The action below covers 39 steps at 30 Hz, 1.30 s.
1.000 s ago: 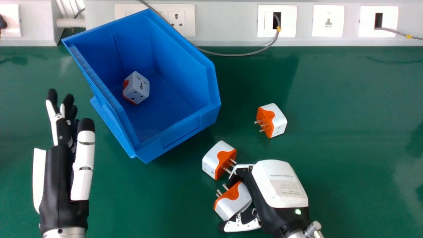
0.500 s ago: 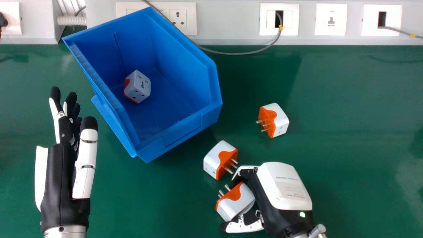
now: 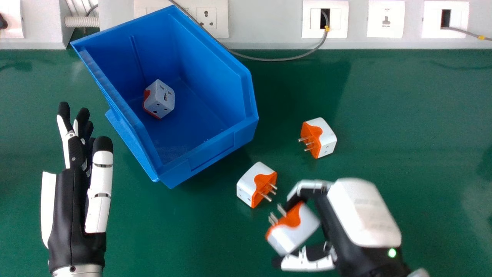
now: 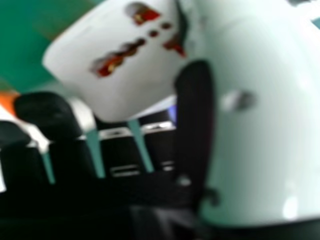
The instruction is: Pick all objects and put in blue box
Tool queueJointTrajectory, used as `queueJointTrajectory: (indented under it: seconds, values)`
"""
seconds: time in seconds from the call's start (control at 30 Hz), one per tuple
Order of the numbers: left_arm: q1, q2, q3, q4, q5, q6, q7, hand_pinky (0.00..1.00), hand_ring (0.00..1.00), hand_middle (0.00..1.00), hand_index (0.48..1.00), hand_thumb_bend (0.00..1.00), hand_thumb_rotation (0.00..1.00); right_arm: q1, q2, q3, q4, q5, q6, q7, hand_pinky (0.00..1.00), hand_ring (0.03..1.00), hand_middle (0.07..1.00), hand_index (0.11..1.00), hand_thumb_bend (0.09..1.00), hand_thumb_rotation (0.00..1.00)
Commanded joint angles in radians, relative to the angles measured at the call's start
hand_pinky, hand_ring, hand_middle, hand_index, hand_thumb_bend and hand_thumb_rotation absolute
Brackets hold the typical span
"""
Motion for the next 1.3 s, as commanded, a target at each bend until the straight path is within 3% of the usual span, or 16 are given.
queueJointTrajectory:
  seconds: [0.0, 0.03, 0.17, 0.27, 0.4, 0.53, 0.73, 0.8, 1.07, 1.17, 1.23, 1.27]
  values:
    - [0.004, -0.005, -0.001, -0.03, 0.007, 0.0, 0.009, 1.0, 1.0, 1.0, 1.0, 0.31, 0.92, -0.018, -0.004, -0.032, -0.074, 0.021, -0.039, 0.02, 0.06, 0.102, 0.157, 0.469, 0.488, 0.13]
    - [0.004, -0.007, -0.002, -0.032, 0.006, 0.004, 0.009, 1.0, 1.0, 1.0, 1.0, 0.31, 0.92, -0.032, -0.002, -0.043, -0.09, 0.028, -0.051, 0.031, 0.06, 0.102, 0.156, 0.469, 0.488, 0.14]
    - [0.002, -0.007, -0.001, -0.023, 0.028, 0.0, 0.018, 1.0, 1.0, 1.0, 1.0, 0.32, 0.92, -0.133, 0.016, -0.067, -0.136, 0.041, -0.071, 0.099, 0.05, 0.088, 0.137, 0.469, 0.488, 0.14]
    - [0.001, -0.007, -0.004, -0.019, 0.02, -0.002, 0.014, 1.0, 1.0, 1.0, 1.0, 0.36, 0.91, -0.248, 0.04, -0.071, -0.135, 0.058, -0.076, 0.162, 0.04, 0.081, 0.133, 0.469, 0.486, 0.14]
    - [0.0, -0.003, -0.004, -0.012, 0.037, -0.007, 0.022, 1.0, 1.0, 1.0, 1.0, 0.38, 0.92, -0.418, 0.095, -0.05, -0.065, 0.055, -0.077, 0.21, 0.05, 0.088, 0.144, 0.469, 0.486, 0.14]
    - [0.004, 0.0, 0.0, -0.011, 0.037, -0.011, 0.023, 1.0, 1.0, 1.0, 1.0, 0.4, 0.93, -0.57, 0.156, -0.028, 0.042, 0.049, -0.078, 0.228, 0.06, 0.097, 0.158, 0.469, 0.488, 0.14]
    - [0.006, 0.004, 0.005, -0.018, 0.013, -0.01, 0.011, 1.0, 1.0, 1.0, 1.0, 0.36, 0.92, -0.817, 0.25, 0.014, 0.311, 0.013, -0.075, 0.191, 0.09, 0.146, 0.22, 0.47, 0.491, 0.13]
    - [0.01, 0.005, 0.007, -0.024, 0.014, -0.009, 0.01, 1.0, 1.0, 1.0, 1.0, 0.35, 0.93, -0.914, 0.277, 0.035, 0.454, -0.007, -0.094, 0.13, 0.13, 0.218, 0.33, 0.478, 0.495, 0.13]
    - [0.022, 0.01, 0.012, -0.038, 0.011, -0.019, 0.004, 1.0, 1.0, 1.0, 1.0, 0.37, 0.94, -1.246, 0.39, 0.063, 0.941, 0.005, -0.059, 0.053, 0.12, 0.196, 0.315, 0.488, 0.487, 0.14]
    - [0.029, 0.011, 0.013, -0.046, -0.002, -0.013, -0.007, 1.0, 1.0, 1.0, 1.0, 0.39, 0.93, -1.348, 0.417, 0.067, 1.106, 0.023, -0.085, 0.014, 0.09, 0.155, 0.261, 0.489, 0.49, 0.12]
    - [0.033, 0.009, 0.012, -0.052, -0.01, -0.01, -0.013, 1.0, 1.0, 1.0, 1.0, 0.39, 0.92, -1.411, 0.433, 0.076, 1.217, 0.025, -0.104, -0.028, 0.11, 0.175, 0.402, 0.485, 0.509, 0.04]
    - [0.035, 0.009, 0.011, -0.054, -0.018, -0.009, -0.018, 1.0, 1.0, 1.0, 1.0, 0.4, 0.92, -1.443, 0.439, 0.09, 1.272, 0.015, -0.109, -0.041, 0.11, 0.176, 0.408, 0.495, 0.51, 0.02]
